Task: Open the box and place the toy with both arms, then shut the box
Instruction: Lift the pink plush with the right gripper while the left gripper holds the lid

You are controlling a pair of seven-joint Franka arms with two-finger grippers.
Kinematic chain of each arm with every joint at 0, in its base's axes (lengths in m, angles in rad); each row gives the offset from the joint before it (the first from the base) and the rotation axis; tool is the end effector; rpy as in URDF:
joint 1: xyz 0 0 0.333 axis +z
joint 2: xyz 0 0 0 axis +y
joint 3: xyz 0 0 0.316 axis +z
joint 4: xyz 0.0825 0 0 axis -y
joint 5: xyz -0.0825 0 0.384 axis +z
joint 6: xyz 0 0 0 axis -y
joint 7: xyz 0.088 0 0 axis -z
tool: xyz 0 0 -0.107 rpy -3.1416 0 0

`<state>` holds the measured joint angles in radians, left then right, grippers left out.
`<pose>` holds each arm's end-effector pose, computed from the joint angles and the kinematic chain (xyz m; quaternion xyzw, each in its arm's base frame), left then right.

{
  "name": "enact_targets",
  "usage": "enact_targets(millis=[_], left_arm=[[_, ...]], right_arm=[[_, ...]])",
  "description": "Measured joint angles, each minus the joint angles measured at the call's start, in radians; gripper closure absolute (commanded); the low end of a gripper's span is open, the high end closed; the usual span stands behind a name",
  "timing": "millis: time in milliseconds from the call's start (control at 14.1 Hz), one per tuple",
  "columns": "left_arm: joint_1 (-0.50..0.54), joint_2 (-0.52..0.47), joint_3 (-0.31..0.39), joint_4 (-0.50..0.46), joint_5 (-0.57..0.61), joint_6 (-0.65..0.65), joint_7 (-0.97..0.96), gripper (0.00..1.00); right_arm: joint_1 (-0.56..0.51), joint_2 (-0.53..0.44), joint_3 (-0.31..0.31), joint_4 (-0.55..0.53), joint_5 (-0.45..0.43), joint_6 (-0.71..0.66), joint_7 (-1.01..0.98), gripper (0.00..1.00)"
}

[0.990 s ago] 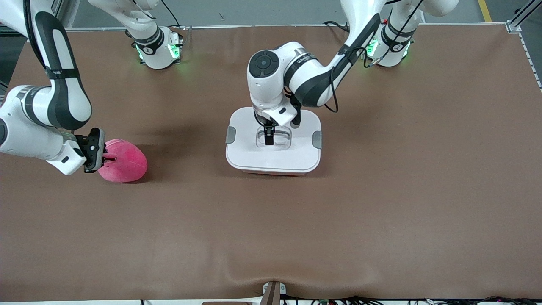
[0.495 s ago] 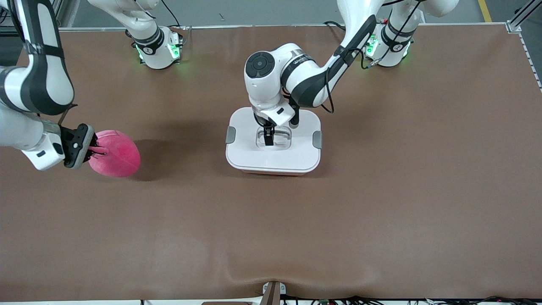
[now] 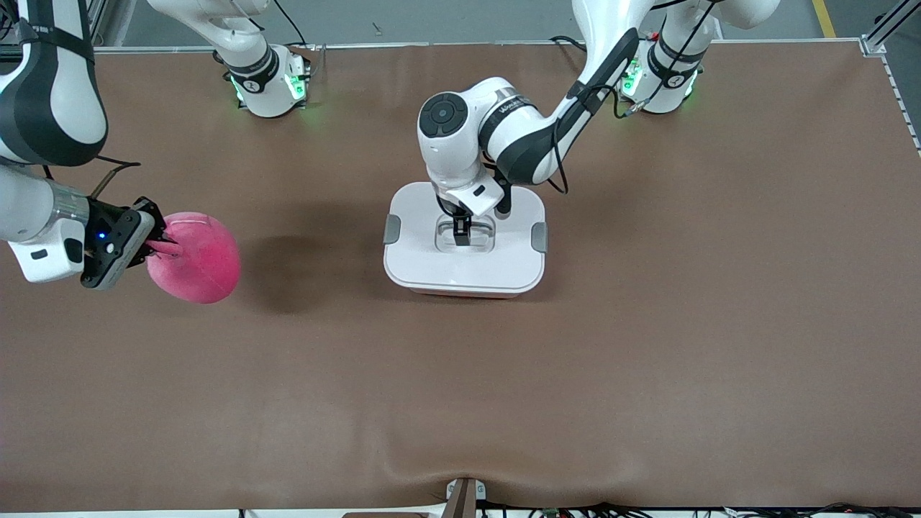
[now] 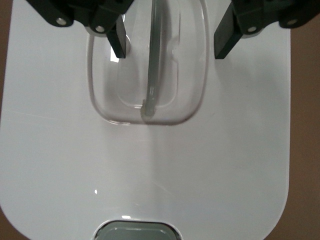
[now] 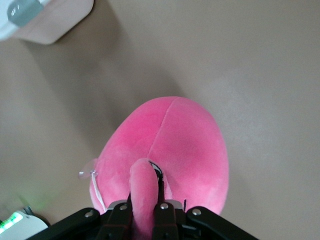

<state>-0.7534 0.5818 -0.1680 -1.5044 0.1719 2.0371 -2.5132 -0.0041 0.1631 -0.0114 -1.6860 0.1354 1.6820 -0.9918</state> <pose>0.4457 -0.5404 0.3274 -0.7186 -0.6945 -0.0322 0.0152 0.5940 0.0042 0.4859 -0.8843 -0.4548 0.0413 0.0975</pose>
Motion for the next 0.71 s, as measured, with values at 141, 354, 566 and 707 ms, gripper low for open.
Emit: enact_targets(millis=[141, 354, 566, 707], left_arm=[[0.000, -0.003, 0.000, -0.004, 0.002, 0.000, 0.000, 0.43], [0.000, -0.006, 0.000, -0.005, 0.002, 0.000, 0.000, 0.51], [0.005, -0.013, 0.001, -0.005, 0.002, 0.000, 0.000, 0.56], [0.010, -0.016, 0.001, -0.005, 0.002, 0.000, 0.000, 0.59]], right_arm=[[0.018, 0.000, 0.001, 0.018, 0.000, -0.020, 0.080, 1.00], [0.044, 0.000, 0.001, 0.044, 0.001, -0.052, 0.199, 1.00], [0.055, 0.000, 0.002, 0.055, 0.023, -0.071, 0.270, 1.00], [0.055, 0.000, 0.001, 0.055, 0.048, -0.087, 0.306, 1.00]])
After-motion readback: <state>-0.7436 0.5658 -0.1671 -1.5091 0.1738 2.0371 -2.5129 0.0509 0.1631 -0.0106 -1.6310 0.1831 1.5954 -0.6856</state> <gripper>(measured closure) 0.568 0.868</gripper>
